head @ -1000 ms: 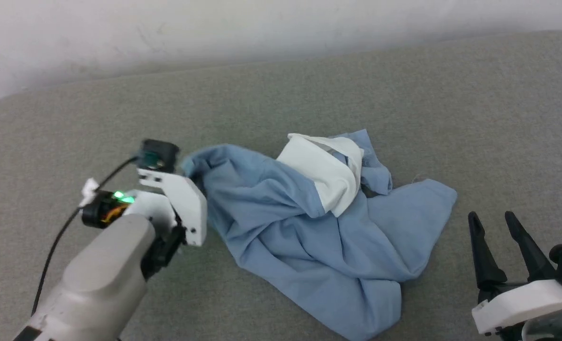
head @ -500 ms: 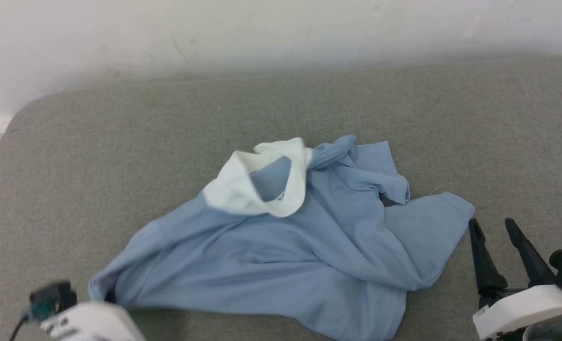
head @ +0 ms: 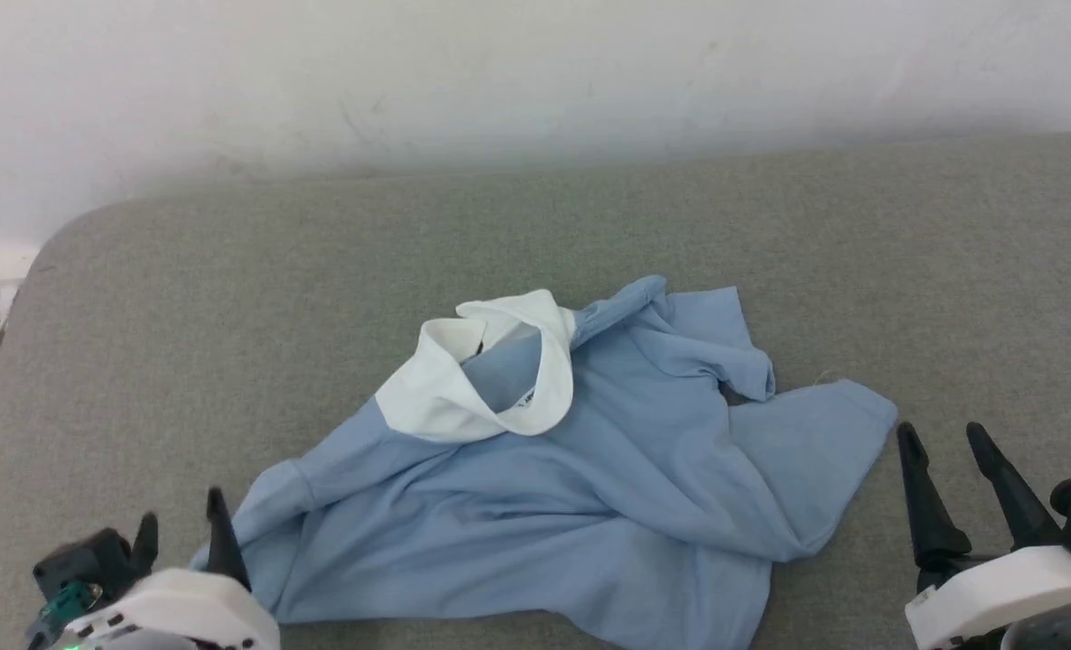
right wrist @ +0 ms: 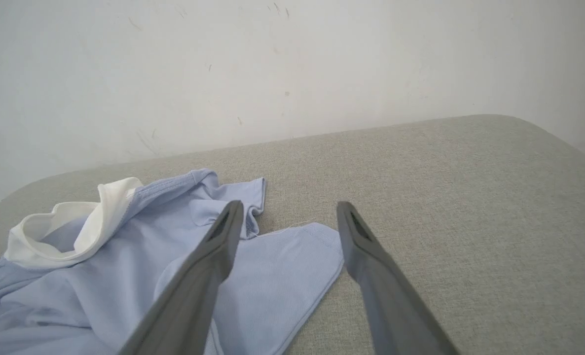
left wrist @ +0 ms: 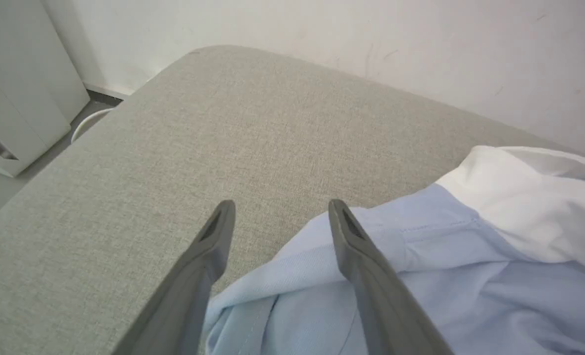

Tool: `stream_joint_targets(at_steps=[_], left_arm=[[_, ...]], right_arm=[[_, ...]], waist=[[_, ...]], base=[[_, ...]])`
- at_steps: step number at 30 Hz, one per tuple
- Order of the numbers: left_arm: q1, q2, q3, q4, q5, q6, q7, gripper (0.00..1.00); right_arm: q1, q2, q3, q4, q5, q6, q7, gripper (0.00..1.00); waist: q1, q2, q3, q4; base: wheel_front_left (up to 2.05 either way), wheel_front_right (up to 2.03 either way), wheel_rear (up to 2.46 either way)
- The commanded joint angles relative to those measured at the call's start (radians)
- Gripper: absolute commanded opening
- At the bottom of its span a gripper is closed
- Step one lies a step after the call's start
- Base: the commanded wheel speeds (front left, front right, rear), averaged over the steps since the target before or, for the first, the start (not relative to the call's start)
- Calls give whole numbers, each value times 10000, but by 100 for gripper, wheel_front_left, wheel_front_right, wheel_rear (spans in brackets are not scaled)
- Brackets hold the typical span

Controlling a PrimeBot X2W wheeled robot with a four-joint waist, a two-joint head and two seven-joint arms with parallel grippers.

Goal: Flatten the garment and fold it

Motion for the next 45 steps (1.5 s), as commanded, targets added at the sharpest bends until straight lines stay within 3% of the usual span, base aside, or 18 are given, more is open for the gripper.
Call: stream_joint_targets(at_steps=[1, 8, 17, 24, 31, 37, 43, 44, 45], left_arm=[[-164, -40, 40, -123, 225, 19, -138, 100], [-495, -335, 518, -718, 1857, -131, -492, 100], [-583, -1430, 936, -1412, 3613, -653, -501, 100], [-1160, -2272, 921, -1605, 4306, -1158, -502, 100], [-1754, -2929, 930, -1534, 4786, -1696, -503, 100], [-1974, -3458, 1110, -1439, 5127, -2051, -503, 100], [-1918, -3830, 1455, -1259, 5373, -2379, -503, 100], [-1902, -3868, 1520, -1222, 5411, -2433, -503, 100], [-1885, -3906, 1581, -1189, 5447, -2485, -503, 100]], right_arm=[[70, 24, -19, -29, -12, -9, 10, 100], [-450, 11, -35, 682, 306, -9, 238, 100], [-3696, -1066, 347, 4437, 1980, -9, 1895, 100], [-6720, -2174, 1574, 6839, 3137, -9, 3966, 100], [-8765, -2768, 2753, 8218, 3784, -9, 5458, 100], [-9620, -2949, 3424, 9471, 3903, -9, 6043, 100], [-9433, -2853, 4105, 10301, 4516, -9, 6804, 100], [-9378, -2845, 4201, 10349, 4657, -9, 6930, 86], [-9332, -2840, 4276, 10399, 4792, -9, 7055, 28]], waist=[[1, 0, -102, -21], [1, 0, -231, -115], [1, 0, 322, 399], [1, 0, 1214, 1194], [1, 0, 2104, 1946], [1, 0, 2572, 2285], [1, 0, 2653, 2333], [1, 0, 2643, 2325], [1, 0, 2626, 2314]], base=[[0, 0, 0], [0, 0, 0], [0, 0, 0], [0, 0, 0], [0, 0, 0], [0, 0, 0], [0, 0, 0], [0, 0, 0], [0, 0, 0]])
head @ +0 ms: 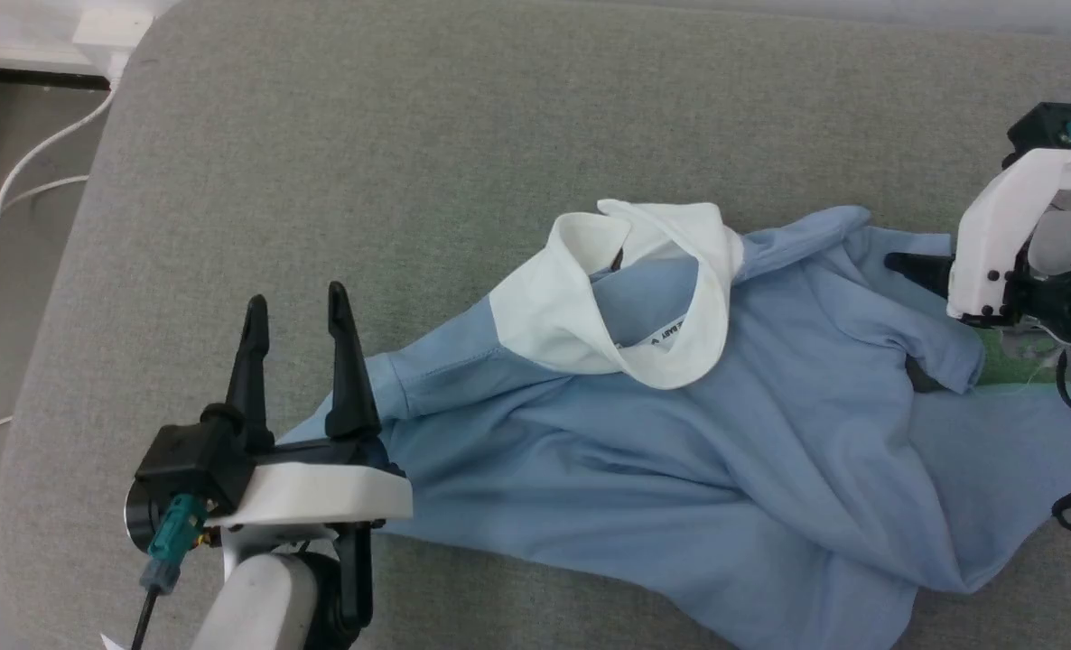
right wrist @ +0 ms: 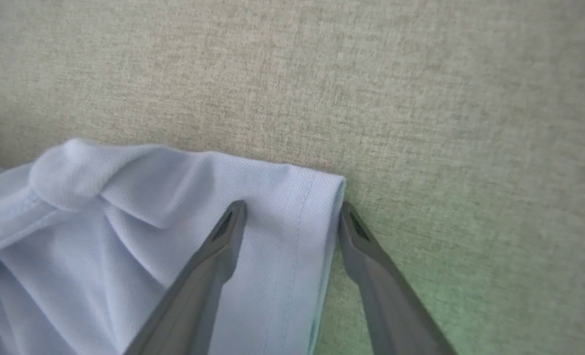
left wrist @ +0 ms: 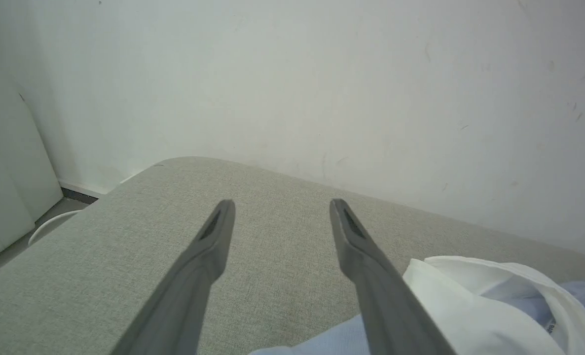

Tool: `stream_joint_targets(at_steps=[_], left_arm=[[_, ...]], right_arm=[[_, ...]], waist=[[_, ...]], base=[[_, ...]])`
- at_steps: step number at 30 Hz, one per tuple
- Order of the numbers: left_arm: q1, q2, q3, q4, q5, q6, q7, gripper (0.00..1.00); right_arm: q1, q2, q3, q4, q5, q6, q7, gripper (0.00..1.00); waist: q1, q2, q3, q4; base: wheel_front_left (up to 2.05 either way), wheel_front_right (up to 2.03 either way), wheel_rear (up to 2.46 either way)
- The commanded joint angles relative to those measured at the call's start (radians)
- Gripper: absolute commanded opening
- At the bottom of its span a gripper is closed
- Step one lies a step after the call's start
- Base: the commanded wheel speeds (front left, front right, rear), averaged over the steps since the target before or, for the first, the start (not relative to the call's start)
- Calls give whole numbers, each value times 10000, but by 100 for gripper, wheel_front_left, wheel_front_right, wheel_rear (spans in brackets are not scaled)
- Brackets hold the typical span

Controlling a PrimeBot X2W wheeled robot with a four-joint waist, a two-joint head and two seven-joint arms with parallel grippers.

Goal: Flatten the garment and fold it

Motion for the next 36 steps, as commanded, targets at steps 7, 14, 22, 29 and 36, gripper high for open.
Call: stream_joint_targets(at_steps=[7, 14, 22, 29, 36], left_arm=[[130, -155, 473, 358, 206, -401, -47, 100], [215, 480, 955, 916, -474, -1019, 552, 100], [-148, 2176, 1123, 1604, -1717, -2241, 3707, 100], [-651, 3434, 306, 2166, -2650, -3574, 7125, 100], [-1251, 3693, -270, 2400, -3112, -4101, 8625, 100]], right_arm=[[710, 18, 1282, -125, 334, -6, 7, 0], [1108, -977, 1545, -1024, 419, -6, -1999, 0], [2316, -1829, 1336, -1837, 172, -6, -3194, 0], [3121, -1775, 893, -2159, 105, -6, -3072, 0], [3382, -1491, 571, -2490, -82, -6, -2840, 0]], waist=[[2, 0, -327, -163], [2, 0, -1121, -430], [2, 0, -1835, -1086], [2, 0, -2133, -1574], [2, 0, -2047, -1806]], base=[[0, 0, 0], [0, 0, 0], [0, 0, 0], [0, 0, 0], [0, 0, 0]])
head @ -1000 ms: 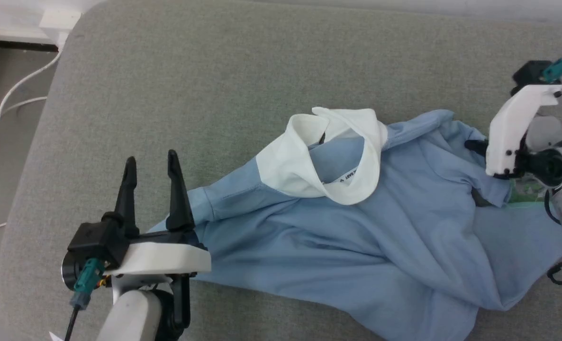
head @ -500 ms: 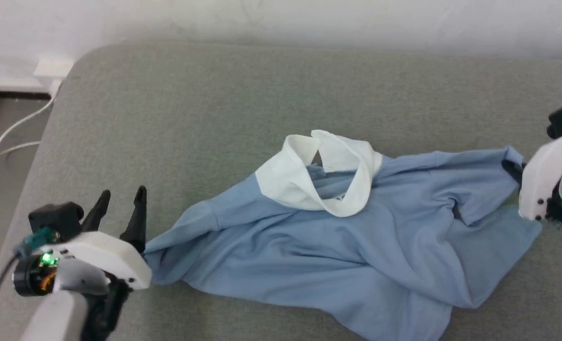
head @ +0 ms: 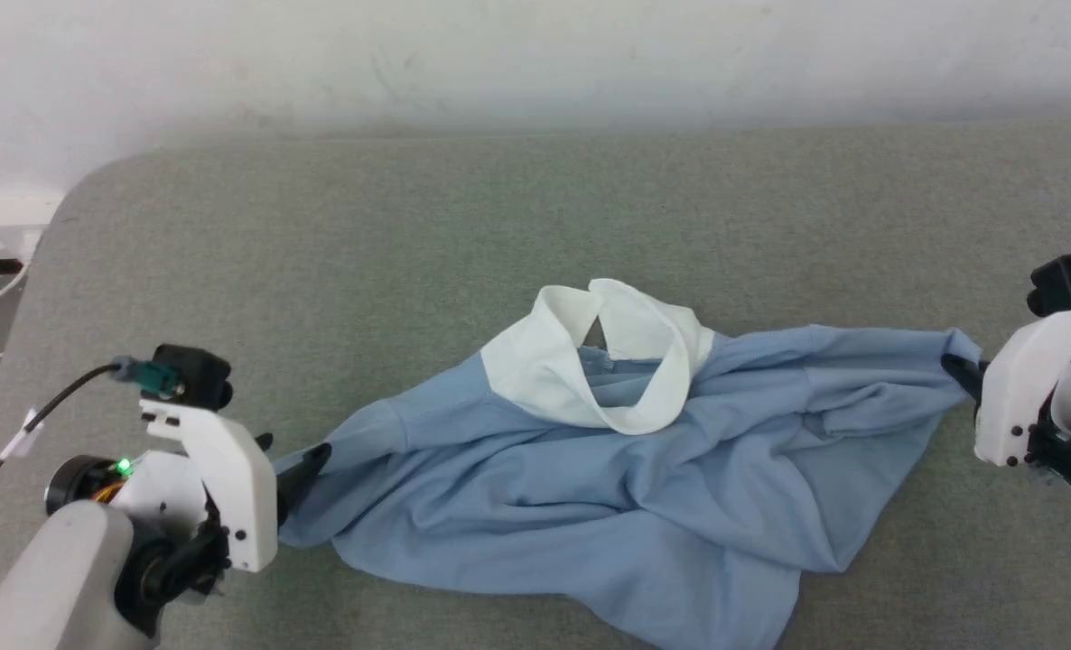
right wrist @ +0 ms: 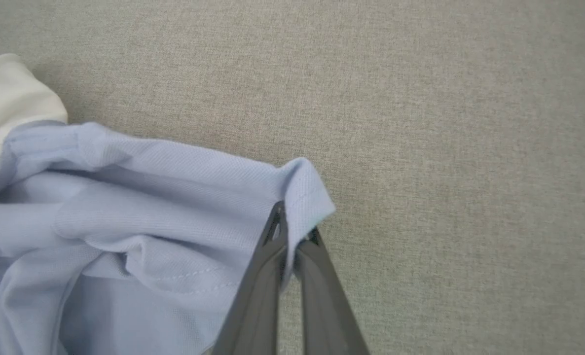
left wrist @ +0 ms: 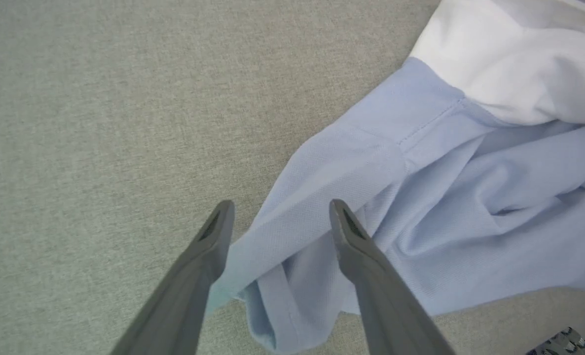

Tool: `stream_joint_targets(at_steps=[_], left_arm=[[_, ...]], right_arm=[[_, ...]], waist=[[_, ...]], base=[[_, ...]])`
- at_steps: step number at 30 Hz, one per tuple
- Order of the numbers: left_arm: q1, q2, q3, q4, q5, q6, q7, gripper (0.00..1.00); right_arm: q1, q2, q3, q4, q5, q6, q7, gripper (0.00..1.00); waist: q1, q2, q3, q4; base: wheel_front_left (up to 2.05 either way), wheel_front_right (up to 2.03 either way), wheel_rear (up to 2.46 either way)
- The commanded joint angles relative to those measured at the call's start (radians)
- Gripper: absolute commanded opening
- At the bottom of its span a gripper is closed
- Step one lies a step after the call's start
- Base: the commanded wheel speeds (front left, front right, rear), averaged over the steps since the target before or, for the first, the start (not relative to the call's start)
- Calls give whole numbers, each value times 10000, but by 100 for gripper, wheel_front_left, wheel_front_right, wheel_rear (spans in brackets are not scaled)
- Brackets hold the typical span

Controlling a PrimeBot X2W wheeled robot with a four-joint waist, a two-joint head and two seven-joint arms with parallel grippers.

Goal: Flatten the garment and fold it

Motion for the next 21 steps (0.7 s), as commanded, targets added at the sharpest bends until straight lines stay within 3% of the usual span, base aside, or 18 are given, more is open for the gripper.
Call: stream_joint_targets(at_steps=[1, 7, 16, 20, 21], left_arm=[[-206, 6, -85, 104, -137, -85, 123, 100], [-913, -58, -851, 1159, -137, -320, 950, 100], [-2082, -446, -1817, 3169, 164, -457, 1385, 98], [-2288, -528, -2588, 3733, 244, -497, 2082, 0], [-2319, -575, -2645, 3807, 152, -502, 2108, 0]], right_arm=[[88, 77, -76, -76, -52, -11, 37, 0], [-23, 316, -287, -498, -328, -11, 247, 0], [-164, 466, -515, -1133, -507, -11, 405, 0], [-144, 515, -526, -1291, -560, -11, 440, 0], [-127, 515, -536, -1335, -572, -11, 417, 0]], waist=[[1, 0, 93, -91], [1, 0, 527, -313], [1, 0, 1180, -504], [1, 0, 1188, -555], [1, 0, 1147, -542]], base=[[0, 0, 0], [0, 0, 0], [0, 0, 0], [0, 0, 0], [0, 0, 0]])
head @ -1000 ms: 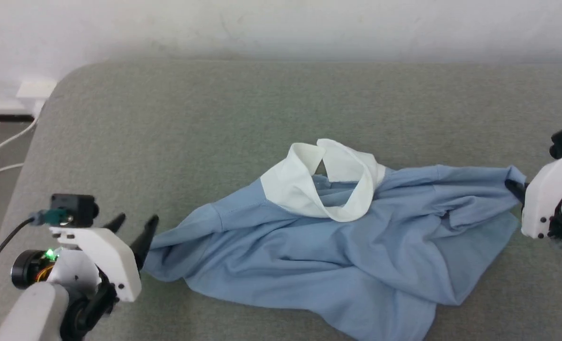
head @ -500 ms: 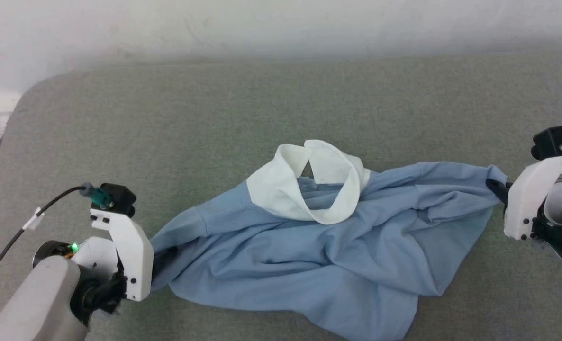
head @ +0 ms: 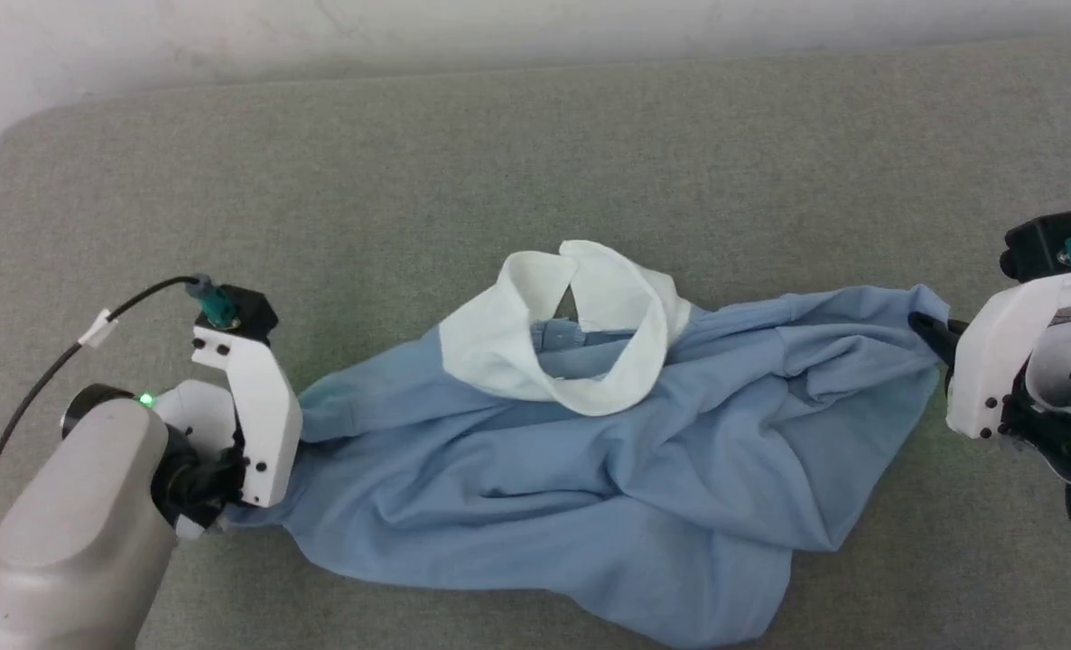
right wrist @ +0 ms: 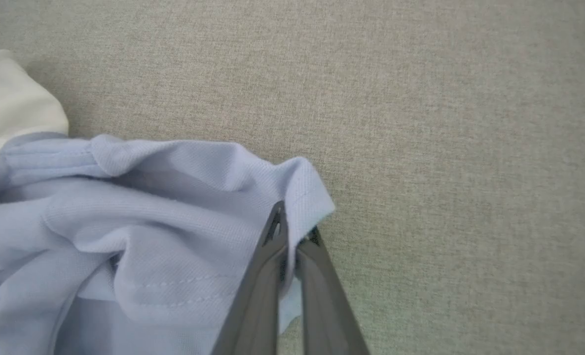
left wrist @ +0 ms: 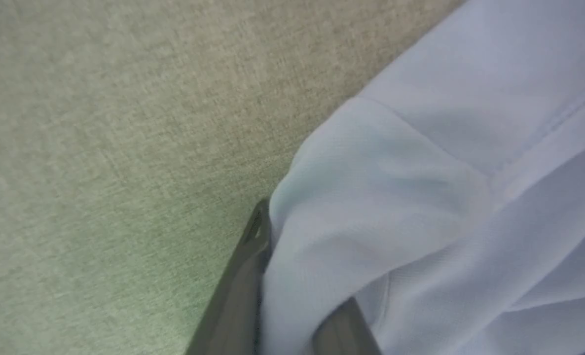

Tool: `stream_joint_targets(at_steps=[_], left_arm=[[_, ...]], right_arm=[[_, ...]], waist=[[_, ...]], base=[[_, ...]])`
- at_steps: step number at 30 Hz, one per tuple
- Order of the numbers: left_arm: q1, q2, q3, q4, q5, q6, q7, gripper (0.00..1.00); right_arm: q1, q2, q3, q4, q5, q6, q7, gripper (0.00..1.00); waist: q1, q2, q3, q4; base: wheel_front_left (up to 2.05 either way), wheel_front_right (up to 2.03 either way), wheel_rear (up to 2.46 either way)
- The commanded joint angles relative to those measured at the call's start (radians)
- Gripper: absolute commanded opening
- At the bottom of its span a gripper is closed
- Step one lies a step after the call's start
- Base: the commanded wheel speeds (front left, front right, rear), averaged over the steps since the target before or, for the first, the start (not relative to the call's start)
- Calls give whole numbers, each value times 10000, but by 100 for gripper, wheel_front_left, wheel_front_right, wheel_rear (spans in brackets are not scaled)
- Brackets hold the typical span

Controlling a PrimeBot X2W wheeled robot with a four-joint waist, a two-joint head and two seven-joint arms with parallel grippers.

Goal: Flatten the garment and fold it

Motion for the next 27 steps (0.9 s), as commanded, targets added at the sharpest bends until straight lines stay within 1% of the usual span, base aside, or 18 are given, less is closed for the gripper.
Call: stream_joint_targets(at_steps=[1, 4, 7, 11, 15, 19, 21, 23, 27], left_arm=[[655, -373, -567, 540, 44, -13, 175, 0], [509, -354, -737, 577, 10, -20, 8, 0], [220, -337, -584, 508, 65, -6, -676, 0], [-394, -505, -168, 525, 306, 335, -1942, 0], [-1277, -612, 166, 703, 665, 721, -3018, 0], [-2412, -745, 363, 1108, 1032, 1089, -3683, 0], [-3097, -820, 463, 1433, 1154, 1167, -3974, 0], [-3861, -855, 513, 1738, 1372, 1291, -4267, 0], [-5476, -866, 529, 2208, 1856, 1337, -5021, 0]], right_arm=[[-39, 20, -33, -69, -89, -9, -49, 0], [50, 7, -72, -176, -95, -9, -110, 0], [138, -55, -213, -259, -105, -9, -286, 0], [127, -178, -403, -300, -296, -9, -581, 0], [-320, -283, -642, -160, -543, -9, -764, 0], [-1344, -319, -874, 249, -850, -9, -990, 0], [-2038, -310, -954, 571, -1015, -9, -1175, 0], [-2843, -279, -969, 864, -1107, -9, -1334, 0], [-4584, -221, -1026, 1459, -1322, -9, -1893, 0]], waist=[[1, -1, -87, 41], [1, -1, -334, 143], [1, -1, -672, 333], [1, -1, -1188, 569], [1, -1, -1675, 613], [1, -1, -1743, 493], [1, -1, -1620, 399], [1, -1, -1311, 270], [1, -1, -469, 28]], base=[[0, 0, 0], [0, 0, 0], [0, 0, 0], [0, 0, 0], [0, 0, 0], [0, 0, 0], [0, 0, 0], [0, 0, 0], [0, 0, 0]])
